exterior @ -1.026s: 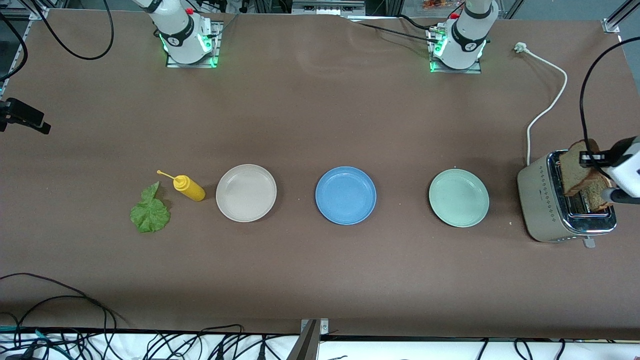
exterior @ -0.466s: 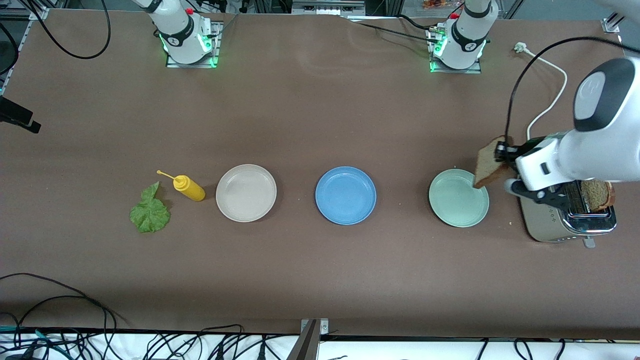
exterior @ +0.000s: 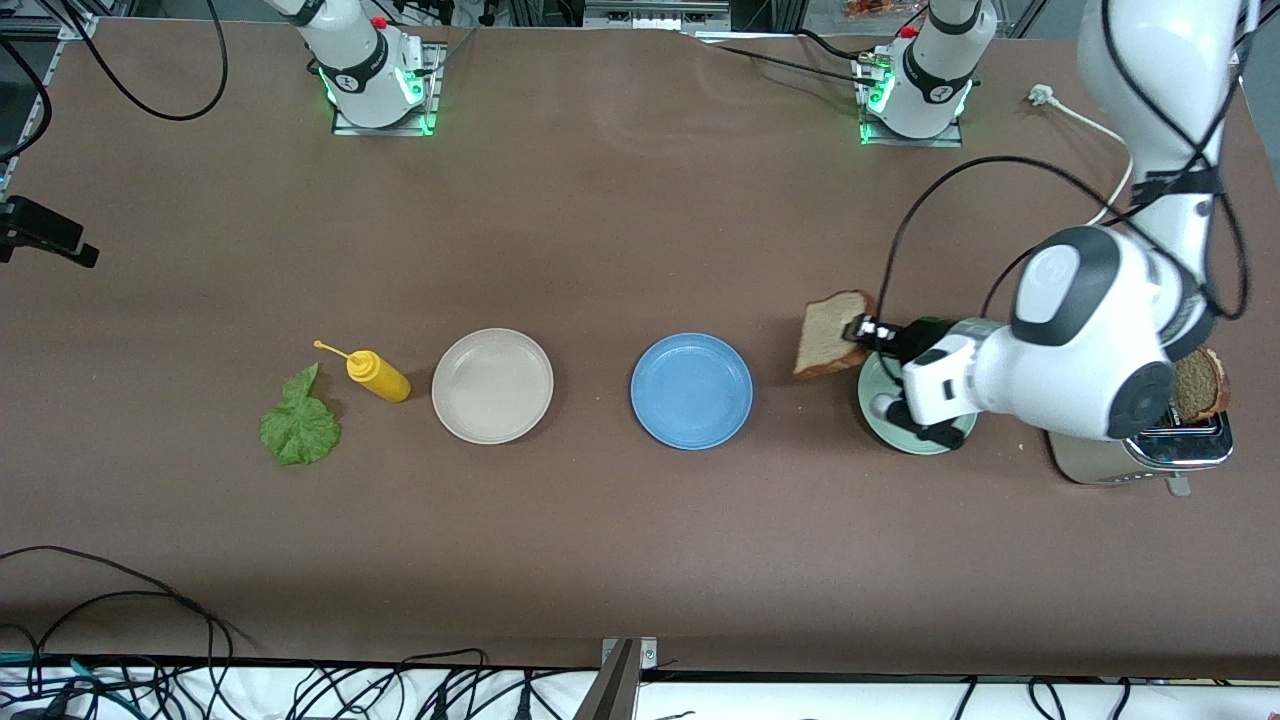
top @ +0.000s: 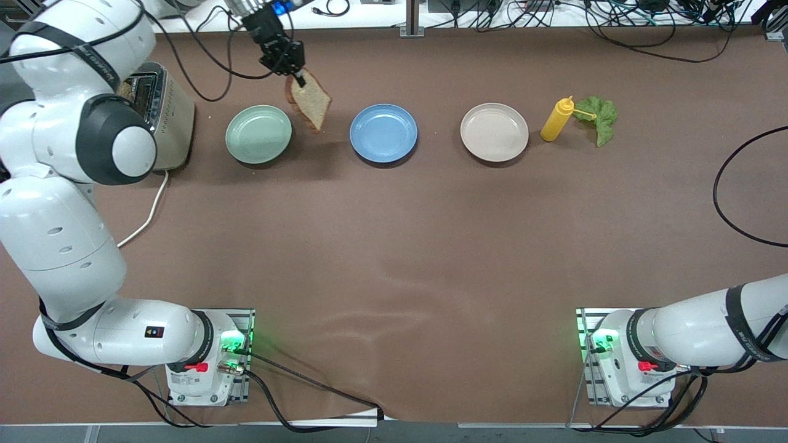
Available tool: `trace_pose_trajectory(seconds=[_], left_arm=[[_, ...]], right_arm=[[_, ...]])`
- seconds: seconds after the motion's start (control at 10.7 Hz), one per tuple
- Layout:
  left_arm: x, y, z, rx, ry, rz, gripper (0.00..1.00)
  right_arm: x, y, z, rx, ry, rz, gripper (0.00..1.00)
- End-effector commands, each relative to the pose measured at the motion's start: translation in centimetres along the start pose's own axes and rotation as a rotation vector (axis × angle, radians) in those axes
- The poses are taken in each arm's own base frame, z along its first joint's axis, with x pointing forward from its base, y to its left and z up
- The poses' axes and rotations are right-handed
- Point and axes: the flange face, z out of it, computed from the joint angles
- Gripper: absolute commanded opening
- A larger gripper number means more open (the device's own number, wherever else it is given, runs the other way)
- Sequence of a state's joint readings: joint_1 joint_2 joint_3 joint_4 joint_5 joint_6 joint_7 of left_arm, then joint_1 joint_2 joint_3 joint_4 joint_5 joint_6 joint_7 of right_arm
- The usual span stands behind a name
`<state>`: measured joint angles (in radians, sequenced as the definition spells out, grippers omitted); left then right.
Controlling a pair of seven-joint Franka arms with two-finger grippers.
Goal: Make sandwich in blue plate with both arms
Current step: 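Carry the toast with the left gripper and lower it onto the blue plate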
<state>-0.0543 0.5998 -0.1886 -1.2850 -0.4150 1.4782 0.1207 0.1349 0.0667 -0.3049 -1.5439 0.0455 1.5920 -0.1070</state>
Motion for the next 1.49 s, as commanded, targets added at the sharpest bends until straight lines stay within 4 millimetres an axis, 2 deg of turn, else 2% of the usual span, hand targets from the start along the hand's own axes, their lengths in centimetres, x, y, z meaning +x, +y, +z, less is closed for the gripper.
trace_pose_trajectory(seconds=[0.0, 0.09, 0.19, 0.28, 0.37, 0.47, 0.65, 0.75, 1.03, 1.12, 1.21, 1.31, 1.4], left_arm=[[4.4, 2.9, 4.7, -0.191, 0.066, -0.008, 0.00], [5.7, 3.6, 6.0, -0.288, 0.092, -0.023, 0.00], [6.3, 3.7, 7.5, -0.312, 0.094, -0.020, 0.00], [6.7, 3.5, 8.7, -0.316, 0.090, -0.019, 0.00], [7.5, 3.6, 10.8, -0.307, 0.079, -0.015, 0.00], [8.3, 4.5, 12.8, -0.287, 0.093, 0.004, 0.00], [9.7, 3.5, 16.1, -0.278, 0.110, -0.001, 0.00], [10.1, 4.3, 17.7, -0.272, 0.107, 0.020, 0.00], [10.4, 2.7, 20.4, -0.273, 0.091, 0.057, 0.00], [10.5, 2.6, 20.1, -0.275, 0.100, 0.060, 0.02], [10.5, 1.9, 19.6, -0.270, 0.107, 0.054, 0.72], [10.4, 0.8, 18.5, -0.264, 0.120, 0.045, 1.00], [10.4, -1.0, 16.9, -0.268, 0.139, 0.023, 1.00]], right_arm=[[-0.2, -0.4, -0.2, 0.020, -0.025, -0.019, 1.00], [-0.3, -0.4, -0.1, 0.021, -0.031, -0.019, 1.00], [-0.4, -0.4, -0.2, 0.022, -0.037, -0.021, 1.00], [-0.4, -0.2, -0.2, 0.020, -0.034, -0.018, 1.00], [-0.4, -0.1, -0.2, 0.022, -0.035, -0.016, 1.00], [-0.4, -0.2, -0.2, 0.022, -0.039, -0.018, 1.00], [-0.4, -0.1, -0.3, 0.020, -0.031, -0.016, 1.00], [-0.4, 0.0, -0.5, 0.020, -0.027, -0.017, 1.00], [-0.3, -0.5, -0.2, 0.019, -0.031, -0.022, 1.00], [-0.1, -0.8, 0.1, 0.018, -0.037, -0.027, 1.00], [0.1, -0.9, 0.4, 0.017, -0.039, -0.031, 1.00], [0.1, -1.0, 0.4, 0.017, -0.039, -0.039, 1.00], [0.1, -1.1, 0.4, 0.019, -0.042, -0.057, 1.00]])
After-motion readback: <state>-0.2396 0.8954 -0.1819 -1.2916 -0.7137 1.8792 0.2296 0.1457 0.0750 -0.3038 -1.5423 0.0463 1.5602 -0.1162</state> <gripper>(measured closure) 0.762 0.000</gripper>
